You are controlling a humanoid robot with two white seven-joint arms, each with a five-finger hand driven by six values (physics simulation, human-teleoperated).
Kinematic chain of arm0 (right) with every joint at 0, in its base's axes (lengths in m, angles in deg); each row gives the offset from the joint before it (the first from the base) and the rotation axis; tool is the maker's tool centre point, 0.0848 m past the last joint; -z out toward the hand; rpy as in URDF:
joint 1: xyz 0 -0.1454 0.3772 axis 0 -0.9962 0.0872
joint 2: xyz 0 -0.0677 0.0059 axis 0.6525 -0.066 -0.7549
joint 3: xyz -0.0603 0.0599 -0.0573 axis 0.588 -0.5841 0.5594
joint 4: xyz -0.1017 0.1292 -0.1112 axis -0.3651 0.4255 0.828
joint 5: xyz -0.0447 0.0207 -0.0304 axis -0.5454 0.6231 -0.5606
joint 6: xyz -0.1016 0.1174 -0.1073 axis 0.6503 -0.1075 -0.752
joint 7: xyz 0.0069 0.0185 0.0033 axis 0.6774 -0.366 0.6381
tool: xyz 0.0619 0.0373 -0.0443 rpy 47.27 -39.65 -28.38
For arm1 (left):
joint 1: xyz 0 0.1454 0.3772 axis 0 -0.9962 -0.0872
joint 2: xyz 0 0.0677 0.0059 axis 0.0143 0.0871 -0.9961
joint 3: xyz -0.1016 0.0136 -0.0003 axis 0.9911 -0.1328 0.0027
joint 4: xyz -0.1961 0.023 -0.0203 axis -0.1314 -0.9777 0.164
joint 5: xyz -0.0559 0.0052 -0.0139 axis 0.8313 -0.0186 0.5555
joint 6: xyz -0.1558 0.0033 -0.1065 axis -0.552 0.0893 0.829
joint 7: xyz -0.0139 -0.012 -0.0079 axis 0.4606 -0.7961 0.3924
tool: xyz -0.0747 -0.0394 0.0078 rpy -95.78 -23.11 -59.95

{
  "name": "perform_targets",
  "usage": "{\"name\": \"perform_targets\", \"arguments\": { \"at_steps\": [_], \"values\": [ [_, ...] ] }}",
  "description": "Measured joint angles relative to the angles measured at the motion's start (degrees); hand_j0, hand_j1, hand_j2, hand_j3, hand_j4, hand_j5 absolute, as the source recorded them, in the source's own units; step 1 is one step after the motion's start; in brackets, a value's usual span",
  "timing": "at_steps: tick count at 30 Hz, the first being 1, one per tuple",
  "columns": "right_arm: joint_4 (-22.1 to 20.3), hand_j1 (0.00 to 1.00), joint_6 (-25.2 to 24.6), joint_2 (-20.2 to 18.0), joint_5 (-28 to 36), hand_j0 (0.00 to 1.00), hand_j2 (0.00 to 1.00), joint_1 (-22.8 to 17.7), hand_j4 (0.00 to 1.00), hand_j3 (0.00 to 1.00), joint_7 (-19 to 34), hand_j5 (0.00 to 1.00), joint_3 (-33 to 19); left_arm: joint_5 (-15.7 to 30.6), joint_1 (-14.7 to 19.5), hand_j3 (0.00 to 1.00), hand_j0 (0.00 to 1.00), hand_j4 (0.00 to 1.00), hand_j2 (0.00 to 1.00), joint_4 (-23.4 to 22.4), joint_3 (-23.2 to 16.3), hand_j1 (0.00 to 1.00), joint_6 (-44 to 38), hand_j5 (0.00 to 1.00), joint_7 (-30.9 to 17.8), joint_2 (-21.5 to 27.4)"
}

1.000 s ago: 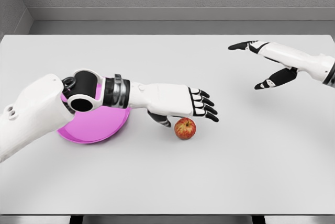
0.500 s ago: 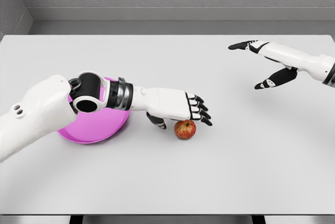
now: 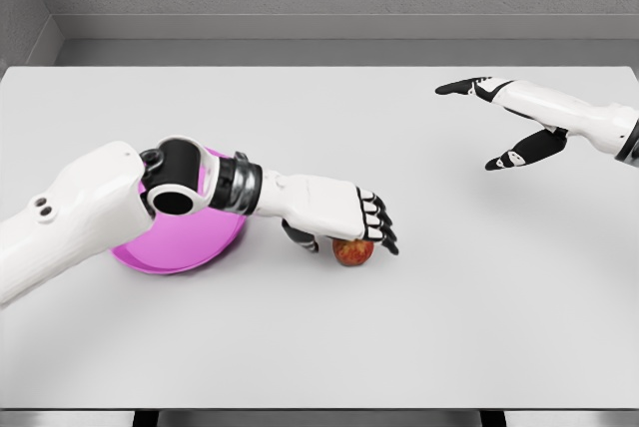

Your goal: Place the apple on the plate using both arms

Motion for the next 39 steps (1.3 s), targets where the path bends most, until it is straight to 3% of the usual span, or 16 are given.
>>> {"name": "perform_targets", "arguments": {
  "at_steps": [12, 22, 28, 34, 39],
  "values": [
    [0.0, 1.0, 0.0, 0.0, 0.0, 1.0, 1.0, -0.3, 1.0, 1.0, 0.0, 1.0, 0.0, -0.1, 0.0, 0.76, 0.76, 0.76, 0.76, -0.1, -0.6, 0.76, 0.0, 0.76, -1.2, -0.5],
    [0.0, 1.0, 0.0, 0.1, 0.0, 1.0, 1.0, -0.2, 1.0, 1.0, 0.0, 1.0, 0.0, -0.1, 0.0, 0.74, 0.74, 0.74, 0.74, -0.1, -1.8, 0.74, 0.0, 0.74, -1.4, -0.5],
    [0.0, 1.0, 0.0, 0.1, 0.0, 1.0, 1.0, -0.3, 1.0, 1.0, 0.0, 1.0, -0.1, -0.2, 0.0, 0.6, 0.6, 0.6, 0.6, -0.1, -2.1, 0.6, 0.0, 0.6, -1.4, -0.5],
    [0.0, 1.0, 0.0, 0.0, 0.0, 1.0, 1.0, -0.2, 1.0, 1.0, 0.0, 1.0, -0.1, -0.2, 0.0, 0.59, 0.59, 0.59, 0.59, -0.1, -2.5, 0.59, -0.1, 0.59, -1.6, -0.4],
    [0.0, 1.0, 0.0, 0.0, 0.0, 1.0, 1.0, -0.3, 1.0, 1.0, 0.0, 1.0, -0.1, -0.1, 0.3, 0.35, 0.35, 0.35, 0.35, -0.1, -2.5, 0.35, -0.1, 0.35, -1.6, -0.1]
  ]
}}
